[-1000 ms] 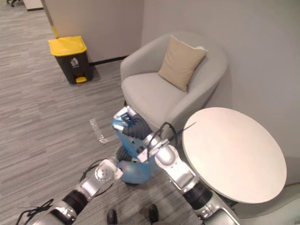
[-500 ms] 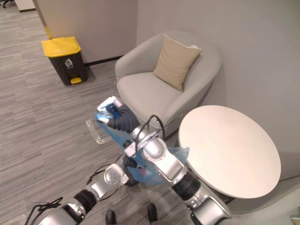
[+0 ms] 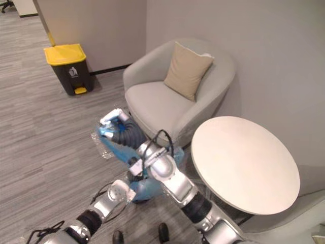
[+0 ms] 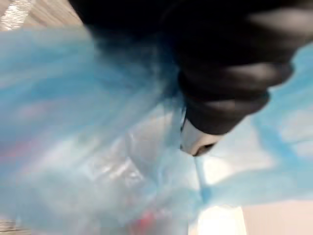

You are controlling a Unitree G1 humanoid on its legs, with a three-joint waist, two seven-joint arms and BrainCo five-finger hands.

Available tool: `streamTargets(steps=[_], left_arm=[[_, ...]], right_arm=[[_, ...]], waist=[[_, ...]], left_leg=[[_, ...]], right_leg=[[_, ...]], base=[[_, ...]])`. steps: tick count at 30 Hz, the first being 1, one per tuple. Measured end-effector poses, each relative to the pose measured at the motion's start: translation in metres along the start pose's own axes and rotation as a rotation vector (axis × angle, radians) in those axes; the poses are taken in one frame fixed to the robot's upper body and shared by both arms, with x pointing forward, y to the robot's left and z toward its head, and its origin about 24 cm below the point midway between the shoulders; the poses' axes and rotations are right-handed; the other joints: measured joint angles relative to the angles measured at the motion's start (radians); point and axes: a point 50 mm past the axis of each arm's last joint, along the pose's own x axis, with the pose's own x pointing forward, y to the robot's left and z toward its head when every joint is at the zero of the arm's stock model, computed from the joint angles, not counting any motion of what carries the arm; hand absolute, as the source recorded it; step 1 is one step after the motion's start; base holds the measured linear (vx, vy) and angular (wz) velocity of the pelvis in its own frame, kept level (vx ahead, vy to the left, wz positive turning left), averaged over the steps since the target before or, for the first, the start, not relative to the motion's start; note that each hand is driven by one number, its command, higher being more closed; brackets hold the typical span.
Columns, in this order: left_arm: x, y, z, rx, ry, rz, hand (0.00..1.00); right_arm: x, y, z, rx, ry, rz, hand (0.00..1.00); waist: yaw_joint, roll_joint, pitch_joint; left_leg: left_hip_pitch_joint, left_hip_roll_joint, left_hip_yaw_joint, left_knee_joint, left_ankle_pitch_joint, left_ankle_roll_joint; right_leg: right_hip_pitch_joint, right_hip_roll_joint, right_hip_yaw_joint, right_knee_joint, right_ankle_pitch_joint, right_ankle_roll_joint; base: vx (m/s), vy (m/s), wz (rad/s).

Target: Gather rubbish on tea table into small bin, then transfer packed bag to large trash can.

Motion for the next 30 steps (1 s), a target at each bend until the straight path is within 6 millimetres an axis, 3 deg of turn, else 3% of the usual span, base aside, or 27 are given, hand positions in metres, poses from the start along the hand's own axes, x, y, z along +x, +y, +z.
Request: streamTargets(steps=[5,10,12,16,21,26,30], left_arm=[[-0.004,0.008,-0.002,-0.051,-0.001,0.05,1.0],[-0.009,0.014,-0.005,-0.087,0.002,0.089,1.0],[-0.011,0.016,-0.007,-0.102,0.005,0.104,1.0],[-0.016,0.024,-0.013,-0.134,0.019,0.167,1.0],[-0.025,0.03,-0.016,-0.162,0.014,0.209,1.0],[-0.034,0.035,-0.023,-0.217,0.025,0.262,1.0],[-0.044,0.041,-0.032,-0.271,0.046,0.311,1.0]], right_arm=[[-0.018,-0.012,-0.02,-0.07,0.101,-0.069,0.0],[-0.035,-0.029,-0.026,-0.241,0.159,-0.13,0.0],[-0.039,-0.033,-0.027,-0.307,0.173,-0.145,0.0],[-0.064,-0.06,-0.022,-0.528,0.211,-0.27,0.0],[-0.086,-0.074,-0.015,-0.645,0.245,-0.371,0.0],[-0.108,-0.088,-0.009,-0.643,0.261,-0.568,0.0],[-0.141,-0.091,-0.024,-0.597,0.386,-0.694,0.0]], waist=[[-0.001,0.0,-0.002],[-0.001,0.0,-0.005],[-0.001,0.0,-0.013],[0.003,0.0,-0.016],[0.002,0.001,-0.016],[0.002,0.003,-0.017],[0.002,0.007,-0.018]], left_leg=[[0.001,0.002,-0.008,0.0,0.0,0.0],[0.002,0.002,-0.02,0.0,0.0,0.0],[0.002,0.002,-0.02,0.0,0.0,0.0],[0.003,0.001,-0.026,0.0,0.0,0.0],[0.003,0.001,-0.028,0.0,0.0,0.0],[0.003,0.001,-0.031,0.0,-0.003,-0.004],[0.003,0.0,-0.037,0.0,-0.009,-0.012]], right_leg=[[0.005,-0.002,-0.004,0.0,-0.002,0.002],[0.014,-0.004,-0.014,-0.005,-0.003,0.003],[0.016,-0.005,-0.016,-0.009,-0.003,0.003],[0.021,-0.006,-0.026,-0.01,-0.003,0.003],[0.022,-0.006,-0.029,-0.011,-0.003,0.002],[0.023,-0.007,-0.033,-0.012,-0.005,0.001],[0.022,-0.007,-0.038,-0.012,-0.008,-0.003]], base=[[0.0,0.0,0.04],[0.0,0.0,0.07],[0.01,-0.004,0.04],[0.01,-0.004,0.03],[0.0,0.0,0.0],[0.0,0.0,0.01],[0.0,-0.001,0.04]])
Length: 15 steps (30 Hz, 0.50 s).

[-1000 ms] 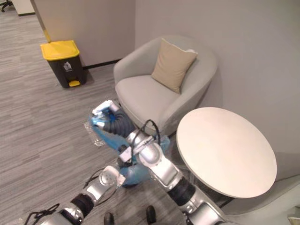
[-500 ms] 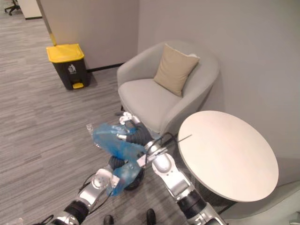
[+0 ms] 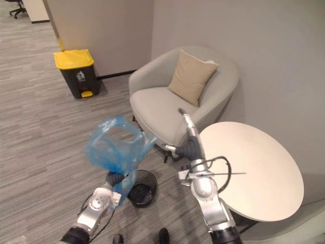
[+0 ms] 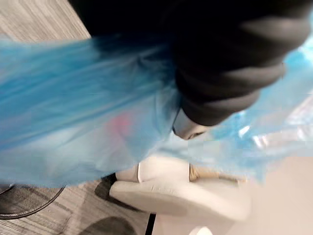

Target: Gather rubbish on tea table into small bin, then transfer packed bag to large trash can.

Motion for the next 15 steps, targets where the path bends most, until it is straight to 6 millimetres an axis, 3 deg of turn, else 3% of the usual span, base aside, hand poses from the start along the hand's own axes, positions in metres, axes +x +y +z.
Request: streamTargets(steps=[4,5,7,12,15], left_arm=[[-0.007,0.006,-0.011,-0.054,0.046,0.034,1.0],[-0.008,0.006,-0.013,-0.064,0.054,0.039,1.0],[-0.015,0.008,-0.025,-0.089,0.102,0.048,1.0],[-0.023,0.009,-0.05,-0.1,0.211,0.038,1.0],[-0.03,0.012,-0.065,-0.111,0.277,0.052,1.0]], right_arm=[[-0.026,0.006,-0.055,0.011,0.287,0.039,0.0],[-0.029,0.008,-0.06,0.013,0.322,0.044,0.0],[-0.051,0.016,-0.092,0.008,0.499,0.106,0.0],[-0.095,0.022,-0.136,-0.008,0.783,0.194,0.0],[-0.113,0.025,-0.152,0.004,0.906,0.218,0.0]], waist=[[0.0,0.015,0.008],[0.001,0.018,0.009],[0.007,0.035,0.009],[0.025,0.052,0.015],[0.025,0.057,0.02]], left_leg=[[0.002,-0.008,-0.012,0.0,-0.001,0.0],[0.002,-0.008,-0.012,0.0,-0.001,0.0],[0.003,-0.008,-0.013,0.0,-0.003,0.001],[0.018,-0.008,-0.023,-0.001,-0.009,-0.002],[0.022,-0.008,-0.035,-0.001,-0.01,-0.002]], right_leg=[[0.022,0.0,-0.015,-0.016,-0.008,0.005],[0.022,0.0,-0.016,-0.016,-0.008,0.005],[0.024,-0.001,-0.018,-0.017,-0.011,0.006],[0.039,0.0,-0.029,-0.019,-0.023,0.006],[0.053,0.0,-0.041,-0.018,-0.026,0.009]], base=[[0.01,0.003,0.09],[0.01,0.004,0.05],[0.0,0.0,0.0],[0.02,0.0,0.06],[0.04,-0.006,0.09]])
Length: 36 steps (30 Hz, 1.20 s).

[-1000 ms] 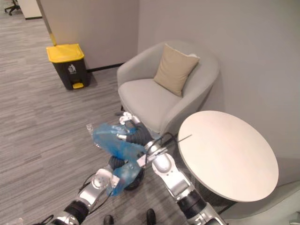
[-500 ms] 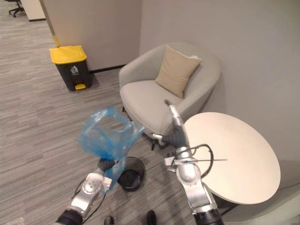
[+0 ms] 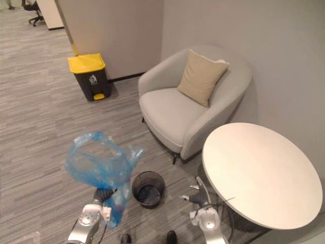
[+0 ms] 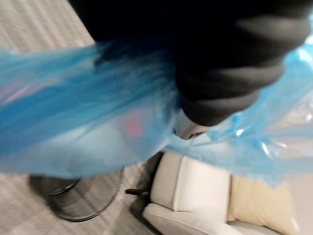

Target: Gather rubbish on tea table into small bin, then transfer packed bag to large trash can.

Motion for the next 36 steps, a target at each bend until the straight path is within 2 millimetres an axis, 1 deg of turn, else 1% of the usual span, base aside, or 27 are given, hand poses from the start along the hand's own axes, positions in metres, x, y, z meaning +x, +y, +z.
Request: streamTargets(steps=[3,5,8,9,12,13,14,16,17,18,19,20,21,22,23,24,26,27,28,29,30,31,32,33,34,35,36], left_arm=[[-0.003,0.008,-0.015,-0.03,0.062,0.037,1.0],[-0.006,0.011,-0.022,-0.041,0.09,0.05,1.0],[-0.009,0.012,-0.036,-0.048,0.155,0.054,1.0],[-0.01,0.013,-0.04,-0.049,0.176,0.058,1.0],[-0.011,0.019,-0.043,-0.067,0.194,0.087,1.0],[-0.009,0.02,-0.041,-0.064,0.19,0.089,1.0],[-0.009,0.02,-0.041,-0.064,0.188,0.09,1.0],[-0.002,0.02,-0.031,-0.064,0.157,0.088,1.0],[0.001,0.02,-0.025,-0.065,0.138,0.089,1.0],[0.002,0.02,-0.02,-0.07,0.116,0.088,1.0],[0.007,0.02,-0.008,-0.076,0.072,0.087,1.0],[0.007,0.02,-0.007,-0.076,0.07,0.087,1.0],[0.007,0.021,-0.003,-0.085,0.048,0.093,1.0],[0.007,0.021,0.0,-0.09,0.035,0.094,1.0],[0.007,0.019,0.0,-0.106,0.033,0.095,1.0],[0.007,0.016,0.0,-0.119,0.033,0.09,1.0],[0.007,0.009,0.0,-0.136,0.036,0.076,1.0],[0.007,0.004,0.001,-0.143,0.034,0.064,1.0],[0.006,0.003,0.0,-0.147,0.038,0.061,1.0],[0.007,0.001,0.001,-0.15,0.033,0.055,1.0],[0.009,-0.003,0.009,-0.141,0.006,0.038,1.0],[0.01,-0.004,0.011,-0.138,-0.001,0.03,1.0],[0.011,-0.005,0.014,-0.138,-0.009,0.025,1.0],[0.011,-0.005,0.014,-0.137,-0.011,0.023,1.0],[0.012,-0.006,0.016,-0.135,-0.015,0.019,1.0],[0.011,-0.009,0.015,-0.128,-0.013,0.007,1.0],[0.011,-0.014,0.016,-0.12,-0.014,-0.015,1.0]], right_arm=[[0.0,0.003,-0.014,0.003,0.073,0.018,0.0],[0.001,0.004,-0.018,0.006,0.099,0.021,0.0],[0.001,0.007,-0.027,-0.002,0.154,0.034,0.0],[0.001,0.007,-0.029,-0.003,0.167,0.037,0.0],[0.005,0.007,-0.024,-0.006,0.161,0.036,0.0],[0.008,0.006,-0.022,-0.008,0.158,0.033,0.0],[0.008,0.006,-0.021,-0.008,0.158,0.03,0.0],[0.01,0.006,-0.018,-0.009,0.154,0.024,0.0],[0.01,0.007,-0.018,-0.001,0.154,0.025,0.0],[0.01,0.007,-0.018,0.007,0.155,0.023,0.0],[0.008,0.009,-0.021,0.005,0.163,0.026,0.0],[0.007,0.009,-0.022,0.005,0.165,0.026,0.0],[0.007,0.01,-0.023,0.005,0.17,0.029,0.0],[0.007,0.009,-0.022,0.004,0.168,0.028,0.0],[0.013,0.006,-0.013,0.0,0.137,0.019,0.0],[0.02,0.003,0.001,-0.002,0.093,0.005,0.0],[0.023,0.0,0.011,-0.001,0.059,-0.01,0.0],[0.024,0.0,0.012,-0.001,0.057,-0.014,0.0],[0.025,0.0,0.013,-0.001,0.054,-0.015,0.0],[0.025,0.0,0.013,-0.002,0.054,-0.017,0.0],[0.024,0.0,0.012,0.002,0.057,-0.022,0.0],[0.024,0.0,0.011,0.007,0.064,-0.027,0.0],[0.025,-0.001,0.012,0.013,0.062,-0.037,0.0],[0.024,-0.002,0.011,0.012,0.066,-0.043,0.0],[0.022,-0.003,0.007,0.013,0.077,-0.045,0.0],[0.019,-0.005,-0.001,0.01,0.097,-0.052,0.0],[0.015,-0.008,-0.01,0.013,0.13,-0.062,0.0]], waist=[[0.002,-0.001,0.011],[0.004,-0.002,0.021],[0.012,-0.004,0.051],[0.017,-0.006,0.068],[0.026,-0.008,0.106],[0.027,-0.003,0.122],[0.027,-0.002,0.123],[0.028,0.0,0.139],[0.031,-0.001,0.148],[0.034,0.003,0.15],[0.033,0.005,0.158],[0.034,0.005,0.158],[0.049,-0.008,0.152],[0.062,-0.017,0.148],[0.079,-0.001,0.15],[0.091,0.022,0.166],[0.094,0.046,0.181],[0.094,0.058,0.19],[0.094,0.061,0.192],[0.093,0.061,0.192],[0.09,0.054,0.194],[0.087,0.042,0.201],[0.079,0.024,0.212],[0.06,-0.004,0.224],[0.052,-0.008,0.225],[0.049,-0.001,0.221],[0.049,0.026,0.22]], left_leg=[[0.018,0.0,-0.001,-0.001,-0.004,0.003],[0.02,0.0,0.0,-0.003,-0.005,0.005],[0.021,-0.001,0.003,0.001,-0.004,0.006],[0.022,-0.001,0.007,0.001,-0.004,0.006],[0.02,0.0,0.026,0.001,-0.003,0.007],[0.011,0.001,0.027,0.002,-0.002,0.009],[0.004,0.001,0.026,0.002,0.0,0.01],[-0.035,-0.002,0.012,0.032,0.002,0.014],[-0.062,-0.006,-0.004,0.065,-0.005,0.025],[-0.078,0.004,-0.009,0.078,-0.009,0.03],[-0.083,-0.005,-0.059,0.09,-0.005,0.029],[-0.082,-0.007,-0.063,0.09,-0.005,0.028],[-0.08,-0.022,-0.092,0.09,0.003,0.021],[-0.087,-0.025,-0.098,0.093,0.009,0.017],[-0.11,-0.014,-0.111,0.103,0.018,0.011],[-0.141,-0.001,-0.133,0.121,0.026,0.005],[-0.164,0.006,-0.173,0.123,0.044,-0.007],[-0.168,0.009,-0.199,0.12,0.065,-0.014],[-0.169,0.012,-0.199,0.114,0.088,-0.017],[-0.163,0.01,-0.197,0.073,0.15,-0.026],[-0.159,0.01,-0.158,0.044,0.164,-0.038],[-0.176,0.005,-0.11,0.097,0.125,-0.004],[-0.202,-0.017,-0.026,0.23,0.043,0.043],[-0.205,-0.017,0.049,0.371,-0.045,0.062],[-0.198,-0.005,0.078,0.417,-0.084,0.059],[-0.179,0.028,0.118,0.451,-0.135,0.06],[-0.145,0.061,0.138,0.407,-0.19,0.03]], right_leg=[[0.015,0.0,-0.003,0.001,-0.006,0.003],[0.016,0.0,-0.002,0.002,-0.007,0.004],[0.016,0.0,0.003,0.006,-0.006,0.003],[0.014,0.0,0.007,0.006,0.0,-0.004],[0.009,0.002,0.025,0.007,0.014,-0.003],[-0.01,0.003,0.026,0.027,0.008,-0.001],[-0.022,0.003,0.026,0.04,0.003,-0.001],[-0.084,0.0,0.027,0.139,-0.04,0.004],[-0.094,-0.008,0.024,0.17,-0.055,0.021],[-0.095,-0.009,0.019,0.185,-0.074,0.033],[-0.118,-0.006,0.036,0.389,-0.208,0.01],[-0.118,-0.006,0.037,0.398,-0.215,0.011],[-0.102,-0.01,0.059,0.422,-0.26,0.015],[-0.091,-0.007,0.078,0.398,-0.271,0.007],[-0.091,0.005,0.072,0.362,-0.258,-0.009],[-0.092,0.018,0.046,0.341,-0.241,-0.019],[-0.089,0.029,0.007,0.334,-0.233,-0.028],[-0.077,0.038,-0.029,0.334,-0.227,-0.036],[-0.07,0.041,-0.045,0.334,-0.225,-0.04],[-0.061,0.035,-0.081,0.328,-0.22,-0.05],[-0.063,0.013,-0.138,0.312,-0.213,-0.068],[-0.066,-0.003,-0.159,0.314,-0.21,-0.07],[-0.067,-0.046,-0.196,0.32,-0.207,-0.066],[-0.058,-0.089,-0.235,0.317,-0.201,-0.056],[-0.054,-0.102,-0.254,0.312,-0.197,-0.049],[-0.055,-0.114,-0.287,0.304,-0.189,-0.036],[-0.058,-0.107,-0.314,0.298,-0.181,-0.014]], base=[[0.02,-0.001,0.04],[0.02,-0.001,0.0],[0.01,0.001,-0.02],[0.01,0.003,-0.07],[0.0,0.005,-0.18],[-0.02,0.007,-0.09],[-0.03,0.009,0.03],[-0.02,0.014,0.24],[-0.04,0.009,0.43],[-0.03,0.0,0.94],[0.01,-0.02,0.81],[0.04,-0.039,1.03],[0.02,-0.078,0.48],[-0.03,-0.1,0.51],[-0.12,-0.102,0.28],[-0.12,-0.074,0.32],[-0.12,-0.082,0.6],[-0.11,-0.099,0.76],[-0.11,-0.096,0.82],[-0.15,-0.031,0.88],[-0.17,0.0,0.89],[-0.17,0.033,1.0],[-0.15,0.009,1.12],[-0.13,0.011,1.2],[-0.12,0.052,1.13],[-0.07,0.18,1.02],[-0.04,0.217,0.81]])
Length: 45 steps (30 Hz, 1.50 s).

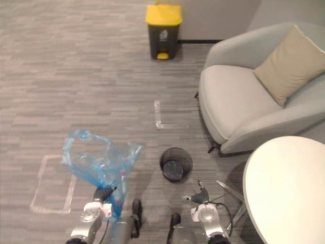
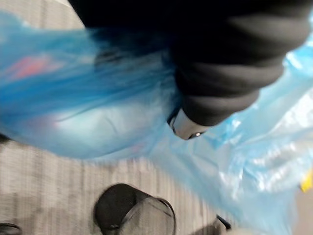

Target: Gather rubbish on tea table into small bin, then transfer packed bag to large trash can.

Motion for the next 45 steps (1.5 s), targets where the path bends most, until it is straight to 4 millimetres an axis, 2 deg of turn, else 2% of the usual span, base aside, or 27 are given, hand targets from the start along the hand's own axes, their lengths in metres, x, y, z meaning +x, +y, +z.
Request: streamTargets(steps=[1,3,6,10,13,16,18,21,22,23,24,25,26,27,28,29,30,31,33,34,37,38,39,40,42,44,45], left_arm=[[0.0,0.0,0.0,0.0,0.0,-0.002,1.0],[-0.003,0.008,-0.013,0.033,0.053,0.006,1.0],[-0.005,0.01,-0.017,0.057,0.064,0.001,1.0],[-0.008,0.015,-0.02,0.061,0.075,0.012,1.0],[-0.012,0.017,-0.027,0.061,0.093,0.017,1.0],[-0.011,0.021,-0.024,0.072,0.082,0.029,1.0],[-0.009,0.027,-0.019,0.078,0.064,0.043,1.0],[-0.006,0.031,-0.011,0.062,0.04,0.063,1.0],[-0.005,0.031,-0.01,0.062,0.036,0.062,1.0],[-0.003,0.029,-0.007,0.062,0.029,0.058,1.0],[-0.003,0.022,-0.007,0.049,0.03,0.041,1.0],[-0.003,0.02,-0.008,0.049,0.029,0.035,1.0],[-0.002,0.016,-0.007,0.042,0.028,0.027,1.0],[-0.001,0.012,-0.005,0.031,0.024,0.021,1.0],[0.001,0.001,0.0,0.002,0.007,0.002,1.0],[-0.002,0.0,-0.004,-0.01,0.015,0.006,1.0],[-0.003,-0.002,-0.003,-0.024,0.003,0.003,1.0],[-0.004,-0.003,0.0,-0.045,-0.013,0.007,1.0],[-0.004,0.001,0.002,-0.057,-0.019,0.022,1.0],[-0.004,0.0,0.002,-0.058,-0.016,0.022,1.0],[-0.004,-0.004,0.001,-0.066,-0.013,0.014,1.0],[-0.004,-0.005,0.002,-0.069,-0.016,0.012,1.0],[-0.004,-0.006,0.002,-0.073,-0.014,0.01,1.0],[-0.004,-0.007,0.0,-0.073,-0.005,0.011,1.0],[-0.002,0.0,0.0,-0.055,-0.003,0.022,1.0],[-0.002,0.001,0.0,-0.051,-0.002,0.024,1.0],[-0.004,0.002,-0.004,-0.049,0.009,0.026,1.0]], right_arm=[[0.0,-0.002,-0.002,0.0,0.011,-0.007,0.0],[-0.005,0.014,-0.013,0.025,0.066,0.034,0.0],[-0.008,0.018,-0.02,0.025,0.096,0.046,0.0],[-0.003,0.018,-0.012,0.025,0.079,0.048,0.0],[-0.003,0.019,-0.011,0.025,0.077,0.05,0.0],[-0.004,0.021,-0.014,0.022,0.086,0.061,0.0],[-0.007,0.026,-0.017,0.013,0.099,0.079,0.0],[-0.005,0.023,-0.015,0.009,0.093,0.075,0.0],[-0.005,0.022,-0.016,0.009,0.096,0.074,0.0],[-0.006,0.022,-0.019,0.013,0.105,0.072,0.0],[-0.007,0.018,-0.023,0.023,0.12,0.059,0.0],[-0.008,0.018,-0.025,0.028,0.127,0.056,0.0],[-0.007,0.016,-0.024,0.038,0.124,0.048,0.0],[-0.006,0.014,-0.024,0.047,0.126,0.037,0.0],[-0.007,0.008,-0.026,0.049,0.129,0.021,0.0],[-0.008,0.01,-0.028,0.05,0.131,0.024,0.0],[-0.011,0.014,-0.028,0.049,0.127,0.036,0.0],[-0.01,0.014,-0.026,0.051,0.119,0.034,0.0],[-0.007,0.021,-0.015,0.066,0.091,0.047,0.0],[-0.003,0.022,-0.005,0.072,0.068,0.046,0.0],[0.001,0.02,0.003,0.082,0.05,0.031,0.0],[0.001,0.018,0.001,0.083,0.058,0.023,0.0],[0.001,0.014,-0.004,0.069,0.077,0.015,0.0],[0.003,0.012,-0.005,0.058,0.087,0.014,0.0],[-0.001,0.021,-0.013,0.055,0.121,0.041,0.0],[-0.002,0.021,-0.015,0.054,0.128,0.045,0.0],[-0.003,0.023,-0.016,0.055,0.131,0.051,0.0]], waist=[[0.0,0.008,0.004],[0.005,-0.016,0.002],[0.005,-0.016,-0.003],[0.012,-0.016,-0.005],[0.008,-0.026,-0.014],[0.004,-0.025,-0.013],[-0.012,-0.024,-0.01],[-0.018,-0.033,-0.011],[-0.024,-0.034,-0.011],[-0.035,-0.039,-0.016],[-0.049,-0.019,-0.025],[-0.049,-0.013,-0.027],[-0.053,-0.009,-0.027],[-0.056,-0.008,-0.026],[-0.066,-0.004,-0.019],[-0.054,0.003,-0.026],[-0.056,-0.014,-0.016],[-0.035,0.014,-0.024],[-0.006,-0.012,-0.017],[0.007,-0.027,-0.009],[0.012,-0.026,0.0],[0.012,-0.026,0.001],[0.015,-0.004,-0.003],[0.023,0.01,-0.002],[0.027,-0.032,-0.012],[0.032,-0.035,-0.009],[0.034,-0.03,-0.007]], left_leg=[[0.011,-0.001,0.0,-0.028,-0.015,0.005],[0.026,-0.055,-0.03,-0.058,0.001,0.016],[0.034,-0.093,-0.057,-0.061,0.001,0.026],[0.029,-0.13,-0.069,-0.046,-0.039,0.065],[0.014,-0.156,-0.083,0.034,-0.109,0.089],[0.043,-0.167,-0.113,0.048,-0.138,0.111],[0.118,-0.144,-0.142,0.009,-0.157,0.117],[0.223,-0.131,-0.155,-0.085,-0.153,0.096],[0.24,-0.131,-0.163,-0.098,-0.157,0.087],[0.267,-0.134,-0.179,-0.116,-0.166,0.071],[0.288,-0.113,-0.204,-0.135,-0.168,0.051],[0.29,-0.105,-0.201,-0.141,-0.156,0.03],[0.294,-0.105,-0.195,-0.144,-0.125,-0.013],[0.301,-0.111,-0.192,-0.136,-0.093,-0.023],[0.308,-0.121,-0.188,-0.05,-0.065,-0.027],[0.287,-0.1,-0.173,0.062,-0.085,-0.042],[0.211,-0.065,-0.106,0.299,-0.112,-0.049],[0.118,0.022,-0.05,0.511,-0.171,-0.013],[0.027,0.049,-0.023,0.567,-0.209,0.018],[-0.018,0.045,-0.031,0.498,-0.216,0.018],[-0.093,0.003,-0.11,0.276,-0.201,-0.004],[-0.09,-0.017,-0.155,0.142,-0.151,-0.025],[-0.082,-0.024,-0.22,-0.043,-0.045,-0.062],[-0.065,-0.022,-0.223,-0.057,0.079,-0.062],[-0.058,-0.08,-0.169,-0.027,0.036,-0.003],[-0.043,-0.096,-0.115,0.024,-0.021,0.029],[-0.007,-0.096,-0.077,0.041,-0.046,0.053]], right_leg=[[0.001,0.006,-0.003,0.0,-0.002,0.009],[0.051,-0.02,-0.021,-0.055,0.021,0.038],[0.093,-0.04,-0.023,-0.092,0.031,0.054],[0.107,-0.066,-0.034,-0.086,0.013,0.087],[0.063,-0.12,-0.004,0.073,-0.078,0.103],[-0.086,-0.151,0.099,0.399,-0.066,0.033],[-0.135,-0.047,0.138,0.447,-0.147,0.011],[-0.181,0.075,0.07,0.274,-0.129,-0.031],[-0.187,0.091,0.061,0.229,-0.111,-0.038],[-0.191,0.119,0.07,0.169,-0.027,-0.089],[-0.169,0.132,0.049,0.155,0.0,-0.118],[-0.163,0.135,0.043,0.155,-0.005,-0.123],[-0.156,0.126,0.034,0.169,-0.016,-0.136],[-0.159,0.108,0.027,0.215,-0.025,-0.138],[-0.199,0.093,-0.002,0.341,-0.073,-0.141],[-0.132,0.126,0.011,0.193,-0.05,-0.128],[-0.052,0.14,-0.005,0.083,-0.028,-0.168],[-0.002,0.188,0.04,0.052,-0.035,-0.179],[0.048,0.193,0.083,0.022,-0.04,-0.179],[0.08,0.185,0.124,0.002,-0.04,-0.179],[0.139,0.153,0.182,-0.033,-0.063,-0.137],[0.15,0.137,0.207,-0.036,-0.077,-0.113],[0.158,0.137,0.244,-0.039,-0.099,-0.074],[0.165,0.137,0.281,-0.037,-0.115,-0.047],[0.18,0.069,0.337,-0.05,-0.131,-0.004],[0.154,0.035,0.369,0.031,-0.147,0.03],[0.114,0.025,0.394,0.148,-0.151,0.057]], base=[[-0.01,0.206,0.61],[0.01,0.181,0.51],[0.01,0.174,0.48],[0.0,0.107,0.18],[0.09,0.082,0.14],[0.21,0.081,0.18],[0.29,-0.035,0.33],[0.36,-0.093,0.16],[0.43,-0.094,0.37],[0.52,-0.089,0.55],[0.54,-0.08,0.47],[0.54,-0.082,0.36],[0.39,-0.066,0.17],[0.47,-0.085,0.37],[0.36,-0.127,0.3],[0.38,-0.192,0.38],[0.38,-0.154,-0.14],[0.38,-0.06,-0.32],[0.41,0.032,-0.79],[0.36,0.045,-0.84],[0.32,0.154,-0.63],[0.33,0.264,-0.69],[0.4,0.377,-0.87],[0.35,0.356,-0.96],[0.43,0.376,-0.63],[0.4,0.32,-0.64],[0.36,0.257,-0.79]])
